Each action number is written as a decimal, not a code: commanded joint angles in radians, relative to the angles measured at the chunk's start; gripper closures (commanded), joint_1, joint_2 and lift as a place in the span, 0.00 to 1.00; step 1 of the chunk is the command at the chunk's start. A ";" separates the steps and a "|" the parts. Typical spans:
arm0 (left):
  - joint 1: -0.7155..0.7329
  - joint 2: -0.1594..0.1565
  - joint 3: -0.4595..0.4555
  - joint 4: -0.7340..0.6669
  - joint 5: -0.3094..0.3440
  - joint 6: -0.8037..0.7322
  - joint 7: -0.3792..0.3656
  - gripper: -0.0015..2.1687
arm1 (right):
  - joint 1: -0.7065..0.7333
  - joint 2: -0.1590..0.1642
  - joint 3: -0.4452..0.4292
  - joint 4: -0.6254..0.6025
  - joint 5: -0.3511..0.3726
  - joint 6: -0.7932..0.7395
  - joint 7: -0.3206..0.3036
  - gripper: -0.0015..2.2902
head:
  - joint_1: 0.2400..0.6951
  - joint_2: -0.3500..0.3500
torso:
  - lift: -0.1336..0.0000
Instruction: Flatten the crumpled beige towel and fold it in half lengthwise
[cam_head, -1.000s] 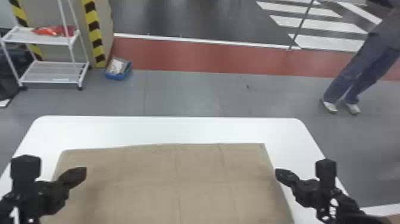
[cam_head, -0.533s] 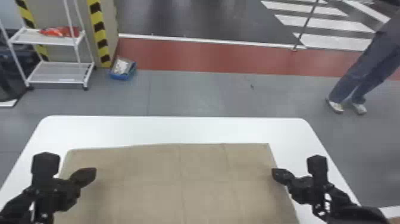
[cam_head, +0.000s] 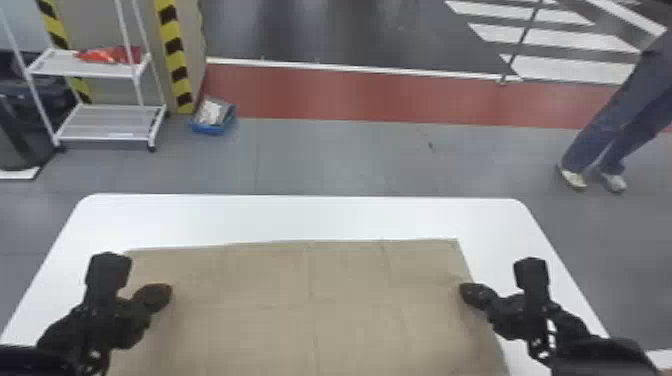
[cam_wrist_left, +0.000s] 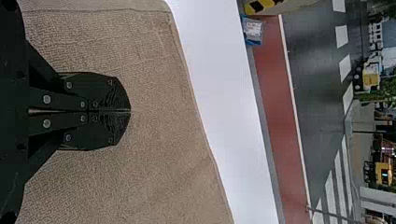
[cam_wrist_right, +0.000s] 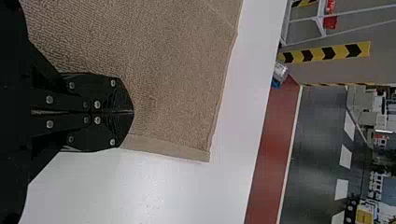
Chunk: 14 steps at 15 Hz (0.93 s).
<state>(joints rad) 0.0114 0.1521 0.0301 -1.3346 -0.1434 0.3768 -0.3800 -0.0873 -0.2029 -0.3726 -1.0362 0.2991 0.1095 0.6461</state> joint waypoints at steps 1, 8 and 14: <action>-0.019 0.000 -0.018 0.029 -0.001 -0.006 0.009 0.83 | -0.028 -0.006 0.012 0.033 0.008 -0.003 -0.008 0.88 | 1.00 0.28 | 1.00; -0.102 -0.006 -0.079 0.123 0.010 -0.037 0.041 0.83 | -0.071 -0.007 0.018 0.056 0.021 0.000 -0.023 0.88 | 1.00 0.26 | 1.00; -0.160 -0.023 -0.124 0.198 0.011 -0.080 0.061 0.83 | -0.080 -0.041 0.014 0.088 0.008 0.000 -0.037 0.88 | 1.00 0.22 | 1.00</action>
<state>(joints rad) -0.1406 0.1312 -0.0852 -1.1519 -0.1304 0.3068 -0.3210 -0.1670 -0.2363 -0.3565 -0.9567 0.3118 0.1105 0.6093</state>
